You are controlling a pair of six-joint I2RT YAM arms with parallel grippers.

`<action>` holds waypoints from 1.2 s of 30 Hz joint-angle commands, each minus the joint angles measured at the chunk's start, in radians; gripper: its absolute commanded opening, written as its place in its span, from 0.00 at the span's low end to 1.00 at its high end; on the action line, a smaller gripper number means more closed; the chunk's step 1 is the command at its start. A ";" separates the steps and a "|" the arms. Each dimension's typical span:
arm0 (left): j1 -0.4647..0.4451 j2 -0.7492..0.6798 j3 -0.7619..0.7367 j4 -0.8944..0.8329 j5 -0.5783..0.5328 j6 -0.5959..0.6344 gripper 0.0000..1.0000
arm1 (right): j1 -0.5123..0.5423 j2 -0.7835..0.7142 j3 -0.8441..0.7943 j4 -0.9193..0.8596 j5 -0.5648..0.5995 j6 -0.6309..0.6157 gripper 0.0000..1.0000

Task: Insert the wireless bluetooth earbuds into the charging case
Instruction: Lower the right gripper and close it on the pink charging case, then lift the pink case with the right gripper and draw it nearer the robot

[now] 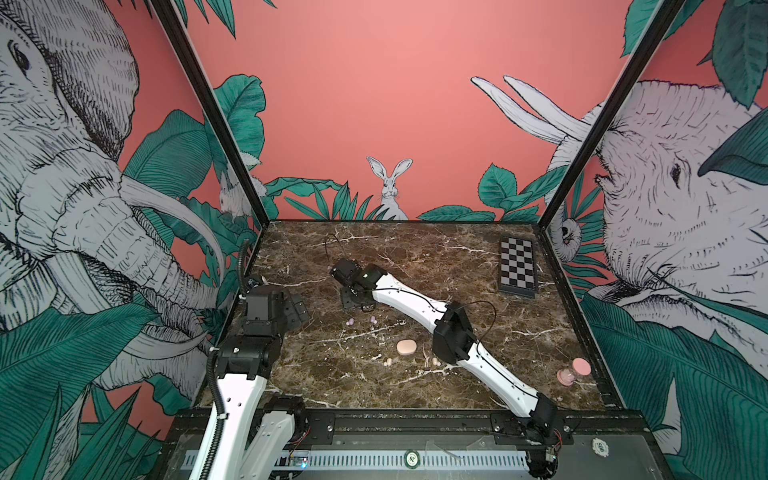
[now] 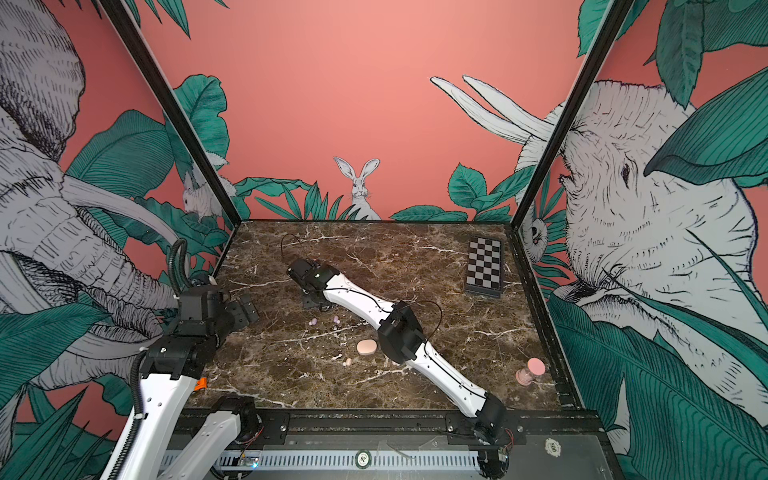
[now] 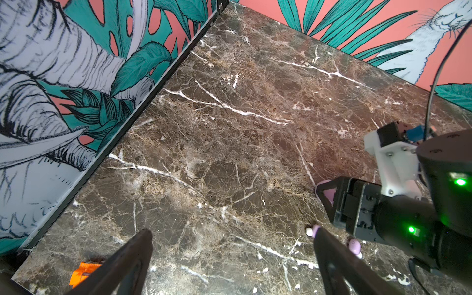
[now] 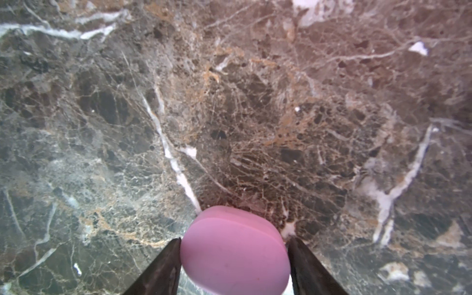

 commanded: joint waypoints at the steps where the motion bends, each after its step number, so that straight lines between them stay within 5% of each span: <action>1: -0.003 0.002 -0.003 0.002 -0.002 -0.013 0.99 | -0.005 -0.018 -0.039 -0.014 0.034 0.012 0.63; 16: 0.000 0.021 -0.003 0.001 0.000 -0.013 0.99 | -0.011 -0.257 -0.323 0.021 0.068 0.015 0.52; 27: 0.001 0.041 -0.005 0.004 0.017 -0.012 0.99 | -0.086 -0.621 -0.895 0.198 0.041 0.008 0.50; 36: 0.001 0.052 -0.004 0.004 0.024 -0.009 0.99 | -0.128 -0.719 -1.143 0.276 -0.001 0.031 0.50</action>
